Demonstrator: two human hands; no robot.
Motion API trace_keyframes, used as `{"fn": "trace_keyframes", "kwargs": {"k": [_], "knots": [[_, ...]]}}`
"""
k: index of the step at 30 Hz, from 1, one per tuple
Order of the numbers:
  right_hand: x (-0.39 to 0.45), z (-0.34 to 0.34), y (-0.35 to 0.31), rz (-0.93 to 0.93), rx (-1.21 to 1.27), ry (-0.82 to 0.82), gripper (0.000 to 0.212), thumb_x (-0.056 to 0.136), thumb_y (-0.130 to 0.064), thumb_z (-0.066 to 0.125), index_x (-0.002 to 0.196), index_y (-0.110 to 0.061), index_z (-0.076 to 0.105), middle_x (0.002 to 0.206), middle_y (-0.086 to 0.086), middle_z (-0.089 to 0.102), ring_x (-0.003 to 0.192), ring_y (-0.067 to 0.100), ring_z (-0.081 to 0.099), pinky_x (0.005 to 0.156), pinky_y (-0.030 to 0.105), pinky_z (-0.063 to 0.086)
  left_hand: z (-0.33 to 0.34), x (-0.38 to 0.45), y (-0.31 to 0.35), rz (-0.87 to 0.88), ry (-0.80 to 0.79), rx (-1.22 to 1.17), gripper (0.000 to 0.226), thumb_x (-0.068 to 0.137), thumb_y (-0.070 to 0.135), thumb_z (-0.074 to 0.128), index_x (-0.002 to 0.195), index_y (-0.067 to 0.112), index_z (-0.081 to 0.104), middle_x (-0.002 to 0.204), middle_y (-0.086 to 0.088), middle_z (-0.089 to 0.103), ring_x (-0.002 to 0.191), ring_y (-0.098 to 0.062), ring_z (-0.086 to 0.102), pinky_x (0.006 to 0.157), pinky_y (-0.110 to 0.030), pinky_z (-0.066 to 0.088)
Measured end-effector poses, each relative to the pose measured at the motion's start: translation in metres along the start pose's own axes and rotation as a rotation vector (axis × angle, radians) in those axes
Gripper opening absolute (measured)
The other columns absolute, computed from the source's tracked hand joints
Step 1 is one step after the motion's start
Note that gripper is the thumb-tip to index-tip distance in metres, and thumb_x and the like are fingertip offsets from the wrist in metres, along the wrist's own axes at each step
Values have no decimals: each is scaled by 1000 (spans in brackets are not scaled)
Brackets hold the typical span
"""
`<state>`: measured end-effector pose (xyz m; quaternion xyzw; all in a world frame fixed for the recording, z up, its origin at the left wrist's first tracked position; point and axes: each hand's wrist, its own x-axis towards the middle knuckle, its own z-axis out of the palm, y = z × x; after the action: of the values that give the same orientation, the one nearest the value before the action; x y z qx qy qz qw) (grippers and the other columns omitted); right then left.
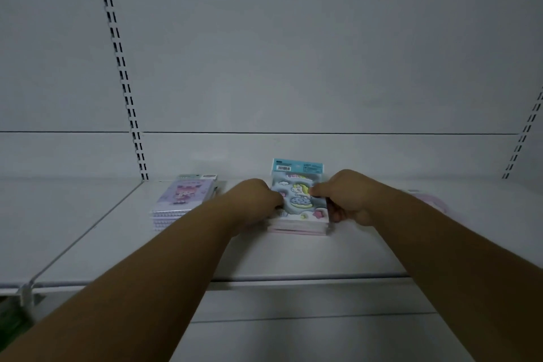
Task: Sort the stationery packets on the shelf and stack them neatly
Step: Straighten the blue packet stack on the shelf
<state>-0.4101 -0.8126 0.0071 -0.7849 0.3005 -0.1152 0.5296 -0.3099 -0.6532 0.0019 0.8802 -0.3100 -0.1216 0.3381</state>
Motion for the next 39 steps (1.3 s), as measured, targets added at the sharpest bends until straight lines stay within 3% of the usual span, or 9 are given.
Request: {"fn": "trace_keyframes", "kwargs": {"k": [3, 6, 10, 14, 19, 27, 31, 39], "knots": [[5, 6, 0, -8, -143, 50, 22, 83, -26, 66, 83, -5, 58, 43, 5, 56, 28, 13, 45, 35, 20, 39, 7, 8, -4, -10, 13, 185, 33, 94, 42, 49, 88, 13, 62, 84, -5, 61, 64, -8, 50, 51, -21, 35], [7, 9, 1, -54, -353, 110, 31, 83, -34, 63, 89, -4, 55, 53, 9, 56, 24, 13, 44, 33, 17, 36, 11, 13, -6, -5, 37, 296, 35, 96, 48, 42, 92, 17, 58, 76, -1, 52, 62, -7, 45, 51, -22, 32], [-3, 2, 10, -187, -557, 182, 49, 90, -58, 49, 74, -12, 58, 56, 2, 57, 41, 12, 50, 41, 20, 37, 10, 3, -6, -10, 96, 294, 44, 94, 49, 40, 100, 11, 62, 93, -10, 64, 78, -21, 60, 62, -29, 39], [-30, -11, 31, -432, -743, 238, 53, 87, -68, 36, 68, -22, 53, 63, -5, 55, 58, 7, 50, 48, 26, 30, 8, -30, -21, 42, 209, 258, 49, 88, 66, 41, 96, 21, 57, 84, 5, 63, 72, -11, 58, 57, -28, 44], [-44, -9, 46, -561, -813, 116, 40, 91, -57, 45, 66, -25, 45, 63, -6, 51, 59, 5, 45, 50, 26, 29, 8, -55, -25, 172, 247, 409, 32, 88, 56, 52, 76, 26, 55, 71, 5, 60, 64, -8, 53, 52, -26, 37], [-48, -3, 49, -575, -829, 152, 35, 94, -49, 45, 66, -28, 41, 66, -8, 49, 62, 4, 45, 53, 25, 32, 13, -52, -33, 254, 287, 441, 26, 91, 47, 54, 76, 26, 52, 71, 8, 53, 63, -6, 47, 52, -25, 32], [-49, -2, 48, -561, -881, 128, 30, 97, -44, 42, 71, -30, 41, 67, -10, 44, 63, 4, 42, 54, 23, 29, 14, -49, -35, 299, 318, 460, 23, 93, 40, 54, 77, 24, 50, 71, 6, 50, 68, -15, 49, 59, -30, 36], [-43, -3, 51, -578, -868, 172, 32, 90, -46, 55, 68, -25, 45, 64, -8, 48, 61, 7, 43, 52, 23, 28, 16, -46, -39, 322, 319, 428, 22, 94, 38, 54, 78, 23, 49, 69, 7, 47, 68, -16, 48, 60, -30, 37]]}}
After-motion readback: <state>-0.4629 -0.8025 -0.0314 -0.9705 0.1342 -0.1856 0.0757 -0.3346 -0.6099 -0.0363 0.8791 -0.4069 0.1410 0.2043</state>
